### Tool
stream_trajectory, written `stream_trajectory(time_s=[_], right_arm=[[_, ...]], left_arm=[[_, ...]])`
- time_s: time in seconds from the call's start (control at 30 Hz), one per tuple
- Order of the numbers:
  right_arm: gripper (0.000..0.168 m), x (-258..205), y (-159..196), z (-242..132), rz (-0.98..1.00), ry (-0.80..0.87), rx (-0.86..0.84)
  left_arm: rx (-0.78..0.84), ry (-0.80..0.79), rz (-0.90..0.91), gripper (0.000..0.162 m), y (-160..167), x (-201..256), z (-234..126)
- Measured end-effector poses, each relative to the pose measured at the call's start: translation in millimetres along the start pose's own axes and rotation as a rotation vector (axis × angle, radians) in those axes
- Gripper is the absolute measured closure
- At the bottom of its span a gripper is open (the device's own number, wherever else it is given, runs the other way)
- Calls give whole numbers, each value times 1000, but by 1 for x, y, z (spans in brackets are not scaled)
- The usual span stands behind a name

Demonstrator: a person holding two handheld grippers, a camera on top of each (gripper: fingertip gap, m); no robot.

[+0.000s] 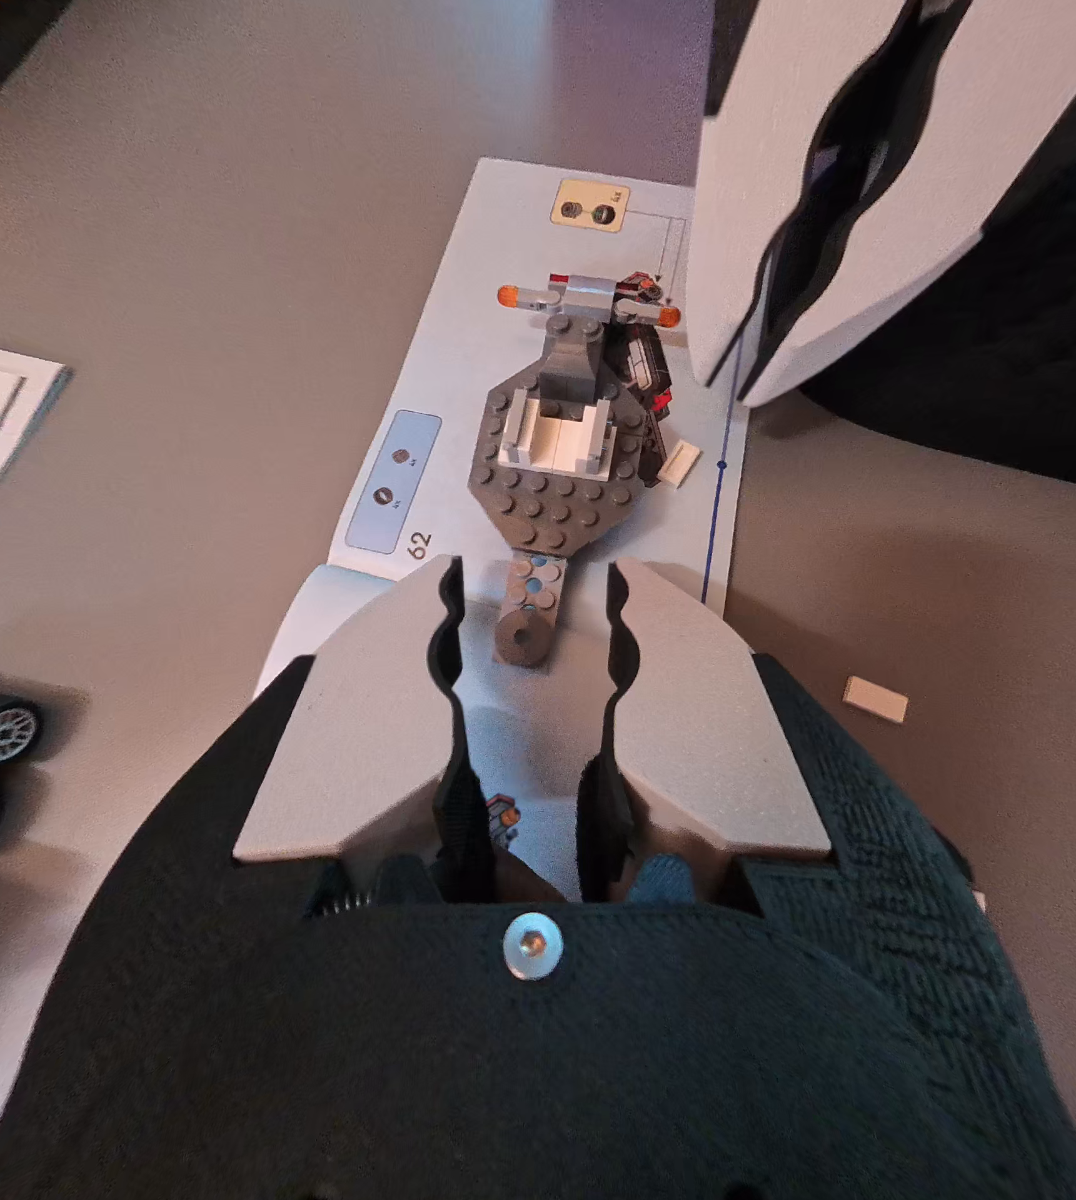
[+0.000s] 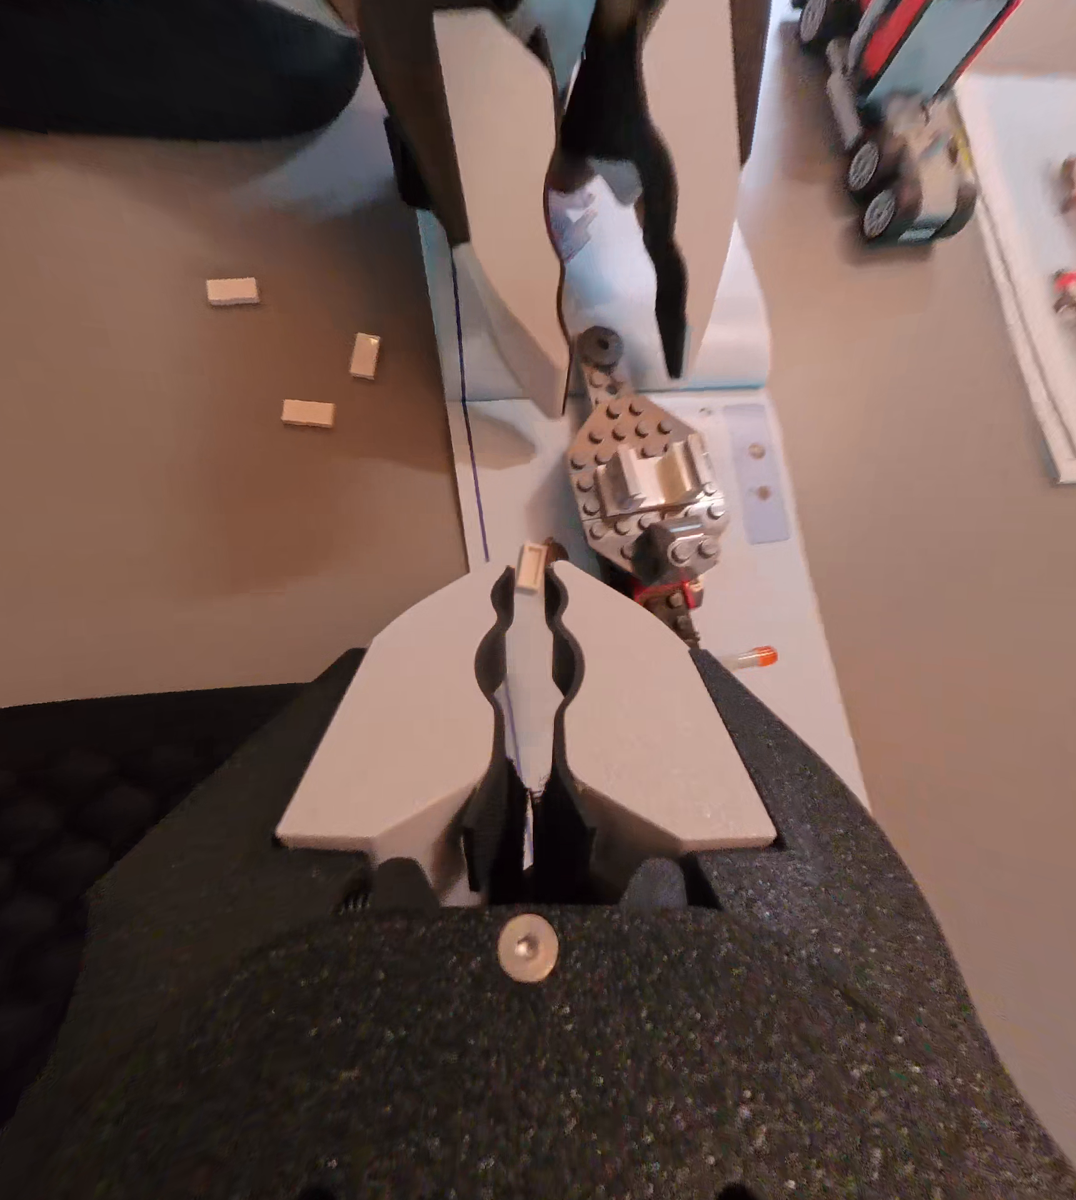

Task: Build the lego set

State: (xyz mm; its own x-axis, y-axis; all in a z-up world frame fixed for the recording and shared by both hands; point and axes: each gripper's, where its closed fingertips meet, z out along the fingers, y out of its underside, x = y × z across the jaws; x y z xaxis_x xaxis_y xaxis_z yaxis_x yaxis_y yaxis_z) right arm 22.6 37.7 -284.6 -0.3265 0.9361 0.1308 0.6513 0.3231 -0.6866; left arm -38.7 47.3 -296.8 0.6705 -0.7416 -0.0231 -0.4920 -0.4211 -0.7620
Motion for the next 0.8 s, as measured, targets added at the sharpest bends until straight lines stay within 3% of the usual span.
stream_trajectory(time_s=[0.2,0.4,0.5,0.6,0.8], right_arm=[[155,0,14,16,104,-18,-78],[161,-2,16,24,151,-62,-109],[161,-6,5,17,278,-157,-20],[161,-14,-19,0,430,-317,127],[160,-28,-45,-16,384,-422,201]], left_arm=[[115,-35,12,120,-11,-2,-22],[281,46,197,129,-32,27,-34],[304,76,352,135,-35,45,-31],[316,7,564,139,-38,55,-29],[347,21,664,148,-44,68,-30]])
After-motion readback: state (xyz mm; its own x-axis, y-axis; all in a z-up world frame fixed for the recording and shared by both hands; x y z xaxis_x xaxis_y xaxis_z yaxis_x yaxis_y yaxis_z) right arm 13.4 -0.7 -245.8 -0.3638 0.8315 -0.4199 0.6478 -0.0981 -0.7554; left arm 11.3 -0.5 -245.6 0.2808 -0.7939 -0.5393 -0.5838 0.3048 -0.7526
